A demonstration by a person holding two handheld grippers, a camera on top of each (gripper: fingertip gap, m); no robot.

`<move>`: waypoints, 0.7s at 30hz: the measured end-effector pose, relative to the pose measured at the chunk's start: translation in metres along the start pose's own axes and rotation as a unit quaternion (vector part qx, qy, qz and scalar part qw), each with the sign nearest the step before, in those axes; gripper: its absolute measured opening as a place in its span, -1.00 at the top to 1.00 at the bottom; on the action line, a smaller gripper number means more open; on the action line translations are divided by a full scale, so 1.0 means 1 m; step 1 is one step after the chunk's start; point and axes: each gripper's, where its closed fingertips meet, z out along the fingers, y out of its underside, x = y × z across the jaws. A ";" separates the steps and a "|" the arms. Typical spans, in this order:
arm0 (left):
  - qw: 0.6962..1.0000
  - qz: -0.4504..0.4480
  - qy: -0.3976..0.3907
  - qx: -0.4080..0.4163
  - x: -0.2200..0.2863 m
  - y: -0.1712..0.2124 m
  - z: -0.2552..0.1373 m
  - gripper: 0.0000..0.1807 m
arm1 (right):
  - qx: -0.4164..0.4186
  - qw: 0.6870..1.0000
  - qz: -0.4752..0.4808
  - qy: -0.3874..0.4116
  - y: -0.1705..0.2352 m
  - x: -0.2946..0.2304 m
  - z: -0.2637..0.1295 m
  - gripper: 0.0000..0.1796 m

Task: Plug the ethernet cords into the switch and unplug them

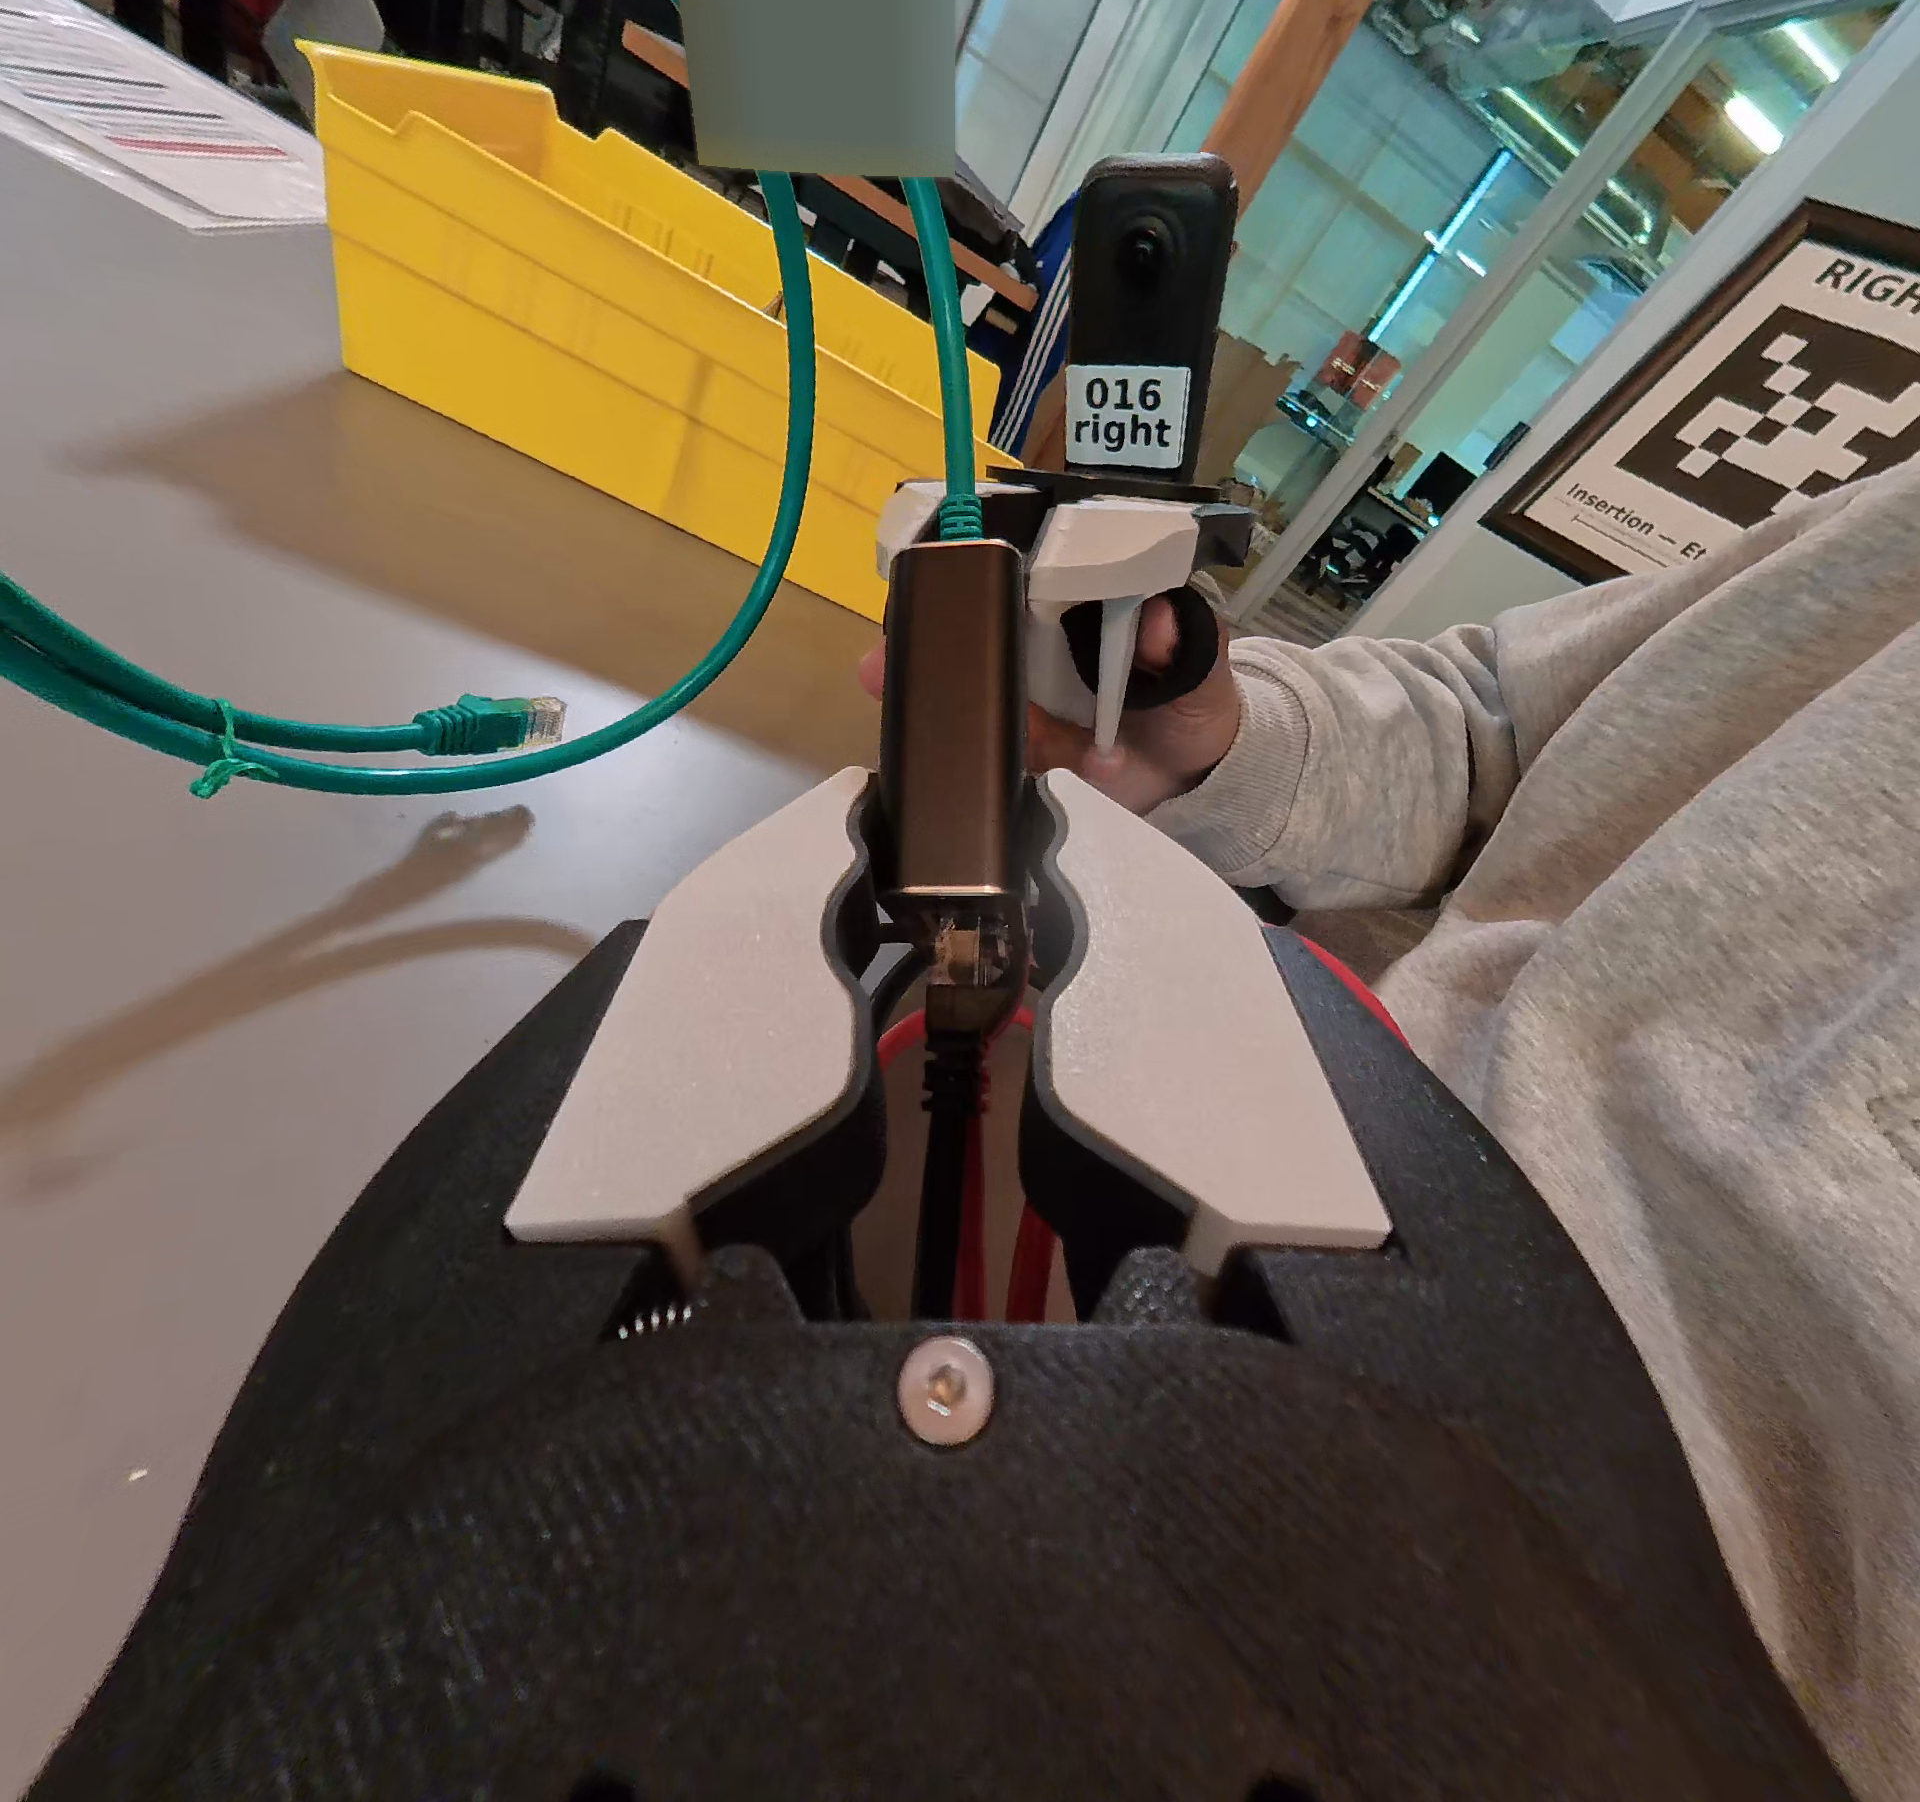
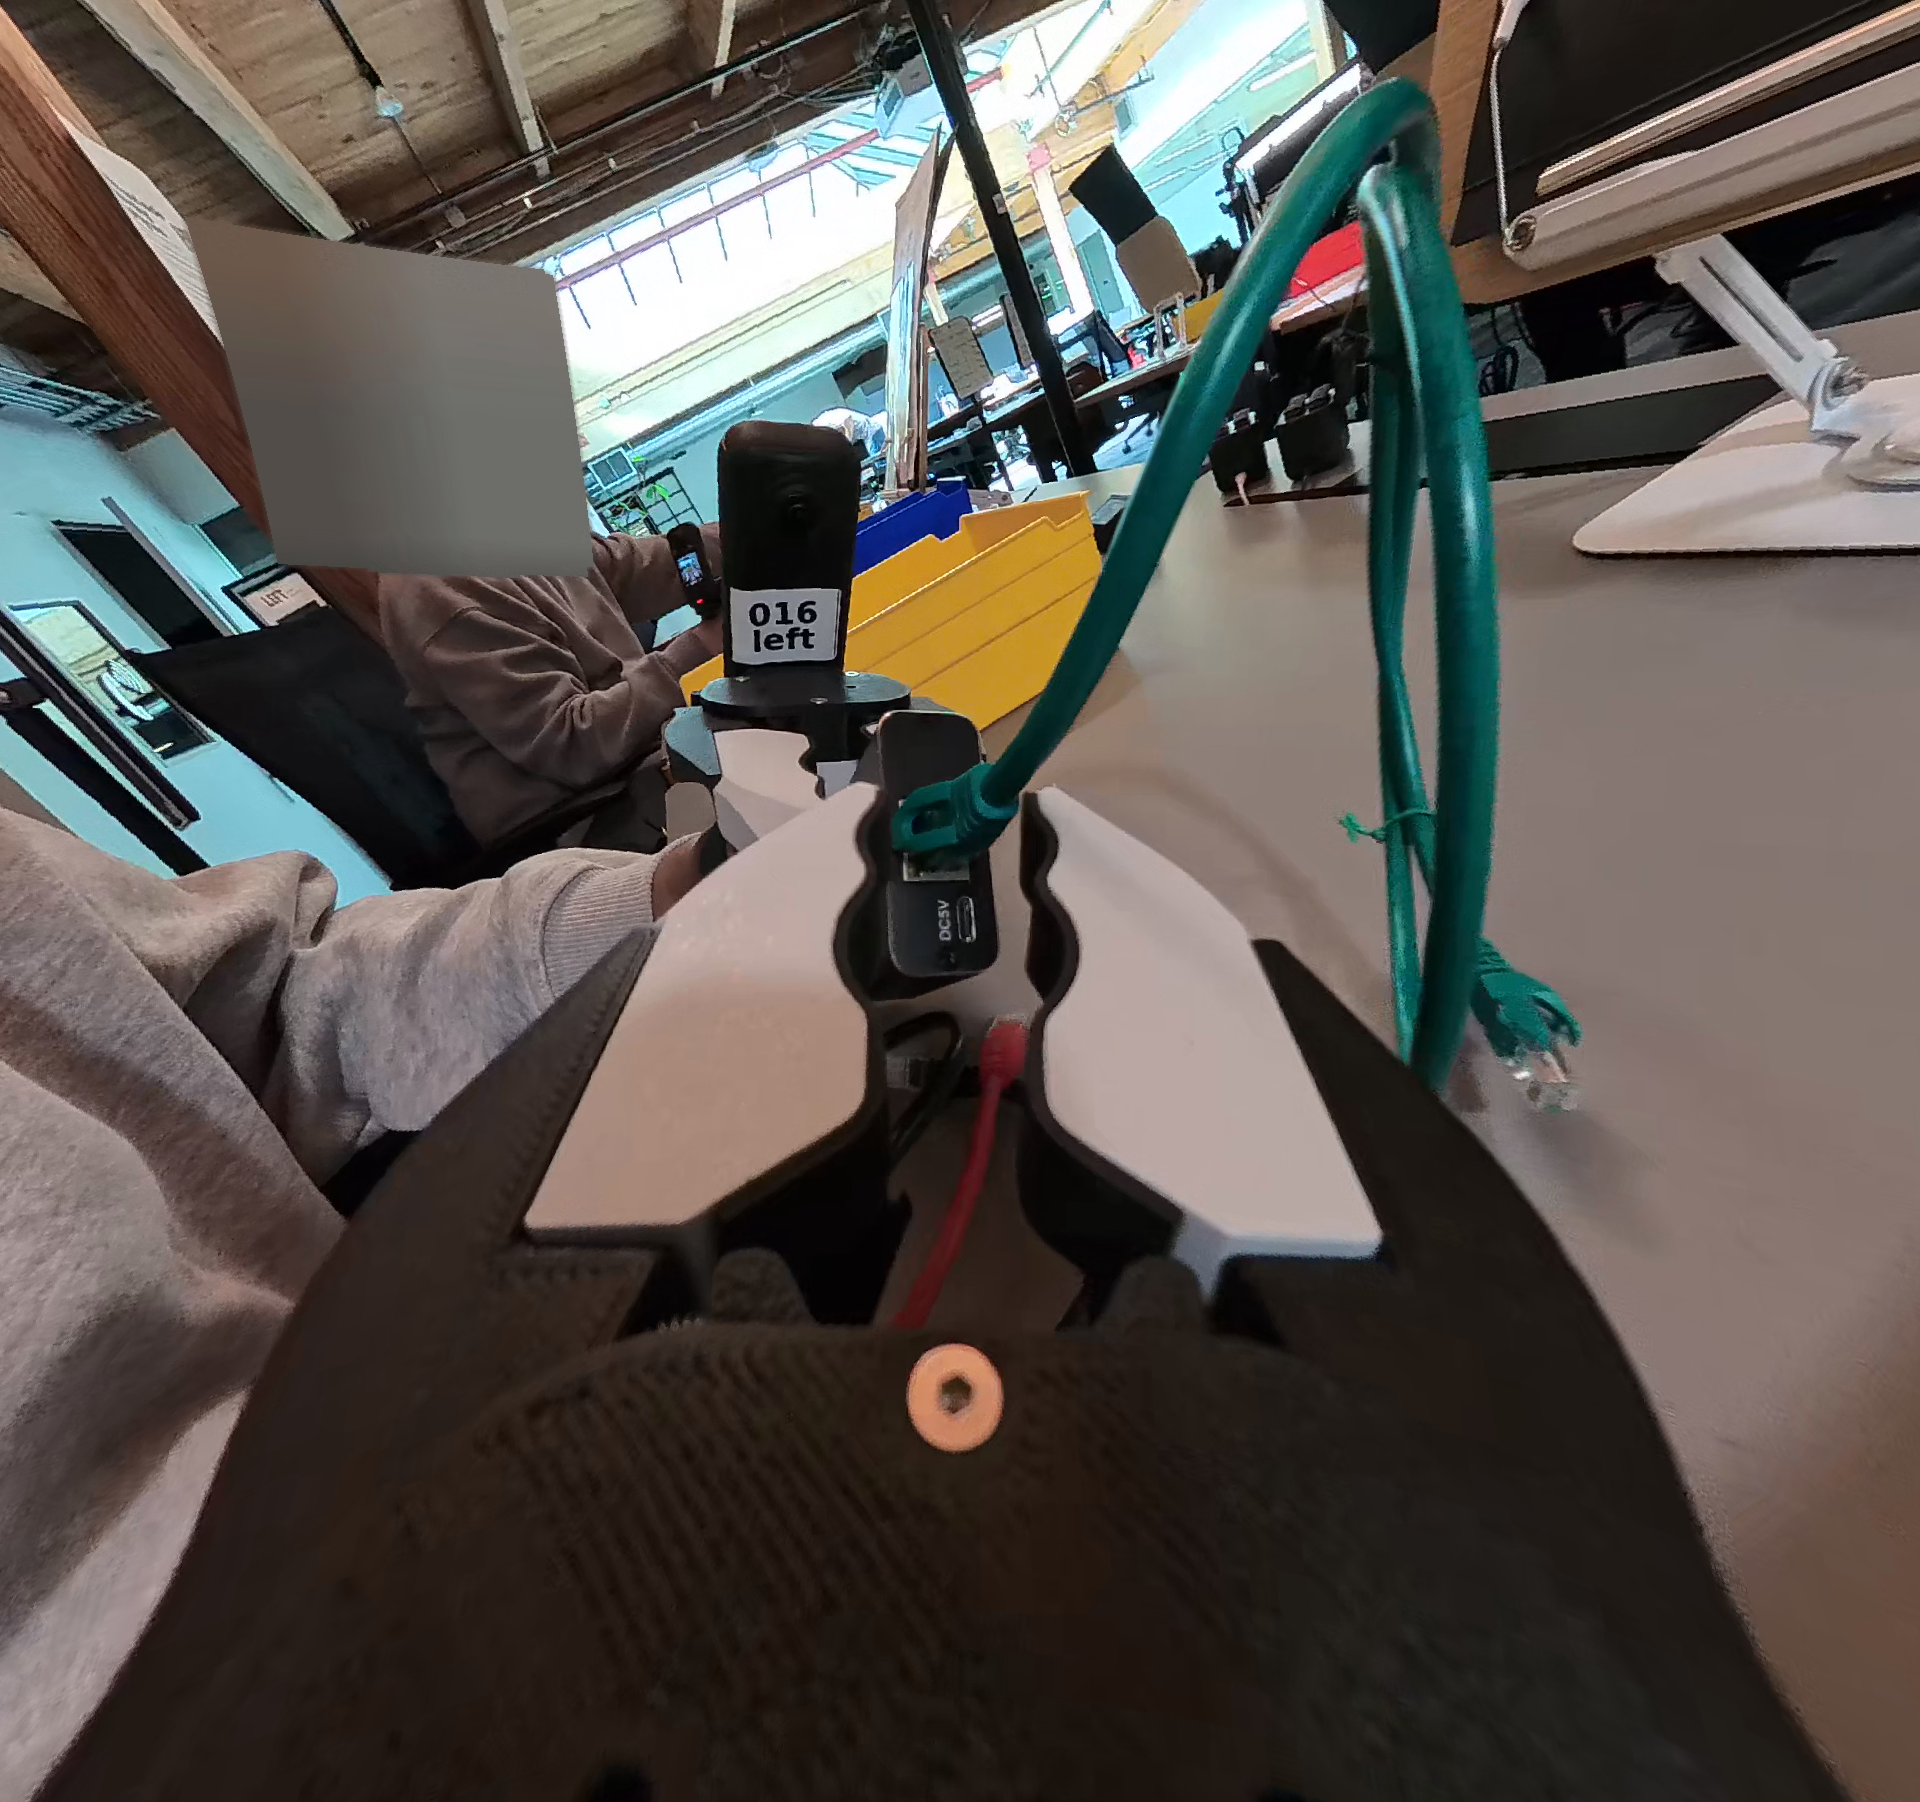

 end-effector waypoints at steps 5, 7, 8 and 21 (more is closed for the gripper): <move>1.000 0.001 0.002 0.001 0.001 0.000 0.000 0.70 | -0.001 1.000 0.001 -0.005 0.000 -0.001 0.000 0.76; 1.000 0.001 0.003 0.001 0.001 0.000 -0.001 0.70 | -0.001 1.000 0.004 -0.009 0.000 -0.001 0.000 0.76; 1.000 0.001 0.004 0.001 0.001 -0.001 -0.001 0.70 | -0.001 1.000 0.006 -0.011 0.000 -0.002 0.000 0.77; 1.000 -0.003 0.009 0.005 0.002 -0.001 -0.001 0.70 | -0.005 1.000 0.005 -0.018 0.000 -0.003 0.000 0.77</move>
